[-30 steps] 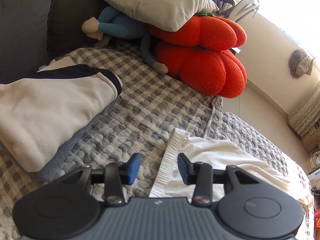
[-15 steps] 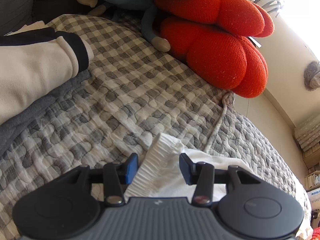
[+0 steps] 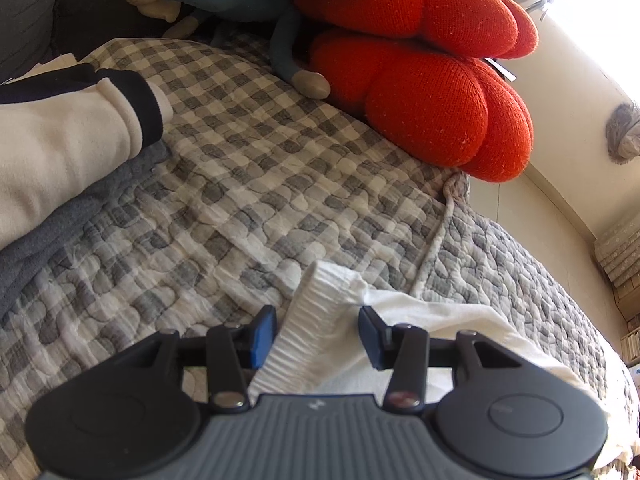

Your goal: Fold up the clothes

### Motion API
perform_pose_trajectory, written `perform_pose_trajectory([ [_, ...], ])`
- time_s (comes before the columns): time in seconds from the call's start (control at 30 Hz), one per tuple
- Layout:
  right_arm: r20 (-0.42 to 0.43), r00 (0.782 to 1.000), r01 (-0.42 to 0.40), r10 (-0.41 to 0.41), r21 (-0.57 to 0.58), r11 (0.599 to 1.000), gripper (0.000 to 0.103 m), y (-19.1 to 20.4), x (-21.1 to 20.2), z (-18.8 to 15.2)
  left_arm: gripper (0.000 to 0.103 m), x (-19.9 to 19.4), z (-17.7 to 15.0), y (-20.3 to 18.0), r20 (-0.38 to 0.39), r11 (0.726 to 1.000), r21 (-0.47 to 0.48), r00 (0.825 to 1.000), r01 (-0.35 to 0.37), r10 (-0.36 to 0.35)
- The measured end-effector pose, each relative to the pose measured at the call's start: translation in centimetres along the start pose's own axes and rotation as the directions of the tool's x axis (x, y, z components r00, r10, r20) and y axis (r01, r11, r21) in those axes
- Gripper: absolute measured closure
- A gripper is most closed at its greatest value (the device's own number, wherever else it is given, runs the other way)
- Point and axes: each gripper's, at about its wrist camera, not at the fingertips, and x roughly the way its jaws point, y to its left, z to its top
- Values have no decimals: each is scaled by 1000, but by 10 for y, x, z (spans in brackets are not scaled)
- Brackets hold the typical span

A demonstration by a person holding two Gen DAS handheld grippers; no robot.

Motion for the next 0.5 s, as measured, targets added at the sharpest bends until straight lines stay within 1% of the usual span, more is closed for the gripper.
perform_pose_trajectory([
  [0.07, 71, 995, 74, -70, -67, 995, 101, 4, -12, 4, 56, -1, 0, 1, 1, 1000, -21, 1000, -19, 19],
  [0.1, 108, 989, 114, -103, -104, 988, 101, 7, -18, 6, 56, -1, 0, 2, 3, 999, -34, 1000, -21, 21],
  [0.17, 183, 970, 194, -163, -168, 966, 101, 12, -31, 10, 56, -2, 1, 3, 8, 998, -51, 1000, -23, 24],
  [0.27, 244, 949, 235, -201, -122, 964, 101, 4, -47, 25, 56, 0, 1, 0, 17, 999, -28, 1000, -22, 23],
  [0.37, 235, 940, 291, -249, -165, 942, 101, 4, -42, 27, 56, 3, 1, -2, 27, 1000, -4, 999, -21, 21],
  [0.43, 202, 948, 284, -248, -178, 942, 101, 2, -35, 25, 56, 4, 1, -4, 33, 1000, 11, 999, -21, 20],
  [0.5, 166, 959, 256, -229, -169, 952, 101, -3, -28, 23, 56, 6, 1, -6, 39, 999, 27, 999, -20, 19],
])
